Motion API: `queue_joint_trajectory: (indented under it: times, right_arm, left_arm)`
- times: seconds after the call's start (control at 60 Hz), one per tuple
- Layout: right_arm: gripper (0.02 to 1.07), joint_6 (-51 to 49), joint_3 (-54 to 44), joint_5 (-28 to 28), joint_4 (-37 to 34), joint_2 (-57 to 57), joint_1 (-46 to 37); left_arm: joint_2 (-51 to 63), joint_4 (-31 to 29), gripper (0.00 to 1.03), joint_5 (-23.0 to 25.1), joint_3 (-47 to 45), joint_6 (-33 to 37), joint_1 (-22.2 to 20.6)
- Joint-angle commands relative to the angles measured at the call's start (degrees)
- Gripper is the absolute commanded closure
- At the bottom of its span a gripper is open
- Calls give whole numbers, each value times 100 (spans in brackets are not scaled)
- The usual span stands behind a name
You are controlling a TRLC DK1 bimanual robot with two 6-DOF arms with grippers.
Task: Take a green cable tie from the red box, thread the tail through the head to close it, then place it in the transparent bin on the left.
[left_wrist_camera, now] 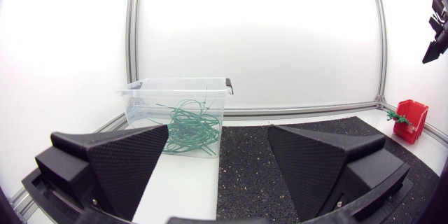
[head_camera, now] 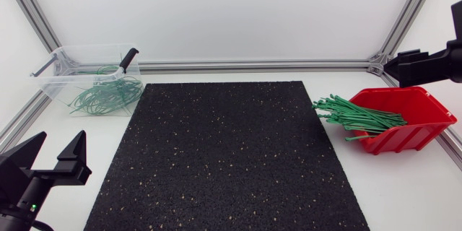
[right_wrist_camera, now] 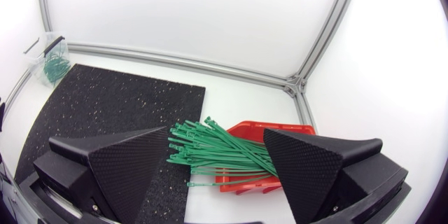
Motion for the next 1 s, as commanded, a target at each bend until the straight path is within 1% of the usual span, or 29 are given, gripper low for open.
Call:
queue_joint_trajectory:
  times: [0.0, 0.133, 0.2, 0.3, 0.383, 0.65, 0.717, 0.783, 0.85, 0.983]
  right_arm:
    - [12, -426, 416, -280, -321, 500, -241]
    - [12, -1094, 1022, -341, -910, 1159, -320]
    - [12, -1735, 1497, -350, -1420, 1581, -382]
    - [12, -2430, 2024, -420, -2079, 2082, -434]
    - [12, -3027, 2130, -464, -2404, 2258, -417]
    - [12, -4750, 1822, -315, -2378, 2293, -355]
    - [16, -5110, 1778, -236, -2281, 2346, -329]
    - [16, -5312, 1699, 90, -2290, 2398, -215]
    - [16, -5462, 1690, 353, -2510, 2504, -83]
    - [16, -6306, 1514, 450, -2756, 2557, -4]
  left_arm:
    - [-32, -109, 4, -2, -224, -85, 50]
    - [-23, -109, 4, -2, -224, -85, 50]
    - [-23, -109, 4, -2, -224, -85, 50]
    - [-23, -109, 4, -2, -224, -85, 59]
    - [-23, -109, 4, -2, -224, -85, 59]
    - [-23, -117, 4, -2, -224, -85, 59]
    - [-23, -117, 4, -2, -224, -85, 59]
    - [-23, -117, 4, -2, -224, -85, 59]
    - [-23, -117, 4, -2, -224, -85, 59]
    - [-23, -117, 4, -2, -224, -85, 50]
